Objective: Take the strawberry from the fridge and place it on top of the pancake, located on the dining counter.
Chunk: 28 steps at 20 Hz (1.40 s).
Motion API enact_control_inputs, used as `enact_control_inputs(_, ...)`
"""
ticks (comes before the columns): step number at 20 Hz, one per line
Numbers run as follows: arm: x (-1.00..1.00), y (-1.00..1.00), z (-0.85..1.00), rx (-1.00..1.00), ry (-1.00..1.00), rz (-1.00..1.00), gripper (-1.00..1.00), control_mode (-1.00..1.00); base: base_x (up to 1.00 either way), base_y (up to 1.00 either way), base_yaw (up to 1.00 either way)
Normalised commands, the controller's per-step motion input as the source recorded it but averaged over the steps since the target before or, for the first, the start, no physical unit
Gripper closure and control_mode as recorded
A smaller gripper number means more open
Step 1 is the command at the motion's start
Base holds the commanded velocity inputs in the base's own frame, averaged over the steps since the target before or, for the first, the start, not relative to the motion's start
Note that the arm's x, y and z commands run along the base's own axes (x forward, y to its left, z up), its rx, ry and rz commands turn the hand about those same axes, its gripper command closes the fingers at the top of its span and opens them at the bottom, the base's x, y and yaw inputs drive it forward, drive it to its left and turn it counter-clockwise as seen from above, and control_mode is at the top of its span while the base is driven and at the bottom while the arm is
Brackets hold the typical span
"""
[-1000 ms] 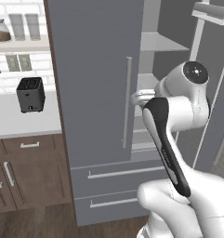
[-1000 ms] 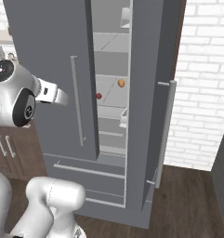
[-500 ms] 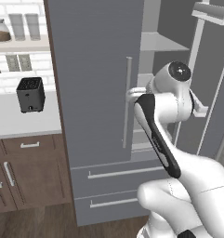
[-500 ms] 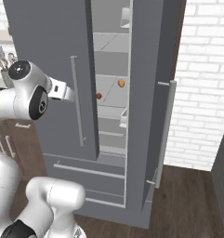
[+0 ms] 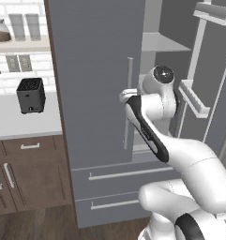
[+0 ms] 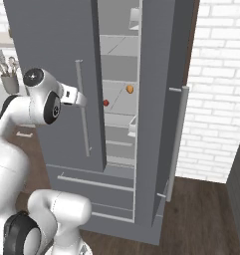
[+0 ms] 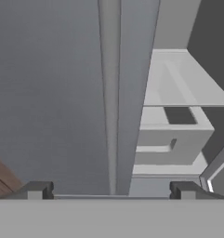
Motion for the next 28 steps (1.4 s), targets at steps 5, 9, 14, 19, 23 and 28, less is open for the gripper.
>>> enact_control_inputs(5,0.36,0.00,-0.25,-0.03,0.00,0.00,-1.00,-1.00,0.00,0.00,0.00)
enact_control_inputs(9,0.24,-0.03,-0.12,0.00,0.03,0.02,-1.00,-1.00,0.00,0.00,0.00)
enact_control_inputs(14,0.34,0.00,-0.12,-0.01,0.00,0.00,-1.00,-1.00,0.00,0.00,0.00)
enact_control_inputs(19,0.33,0.00,-0.20,0.00,0.00,0.00,-1.00,-1.00,0.00,0.00,0.00)
enact_control_inputs(23,0.29,0.00,-0.18,-0.01,0.00,0.00,-1.00,-1.00,0.00,0.00,0.00)
enact_control_inputs(28,0.38,0.00,-0.21,-0.01,0.00,0.00,-1.00,-1.00,0.00,0.00,0.00)
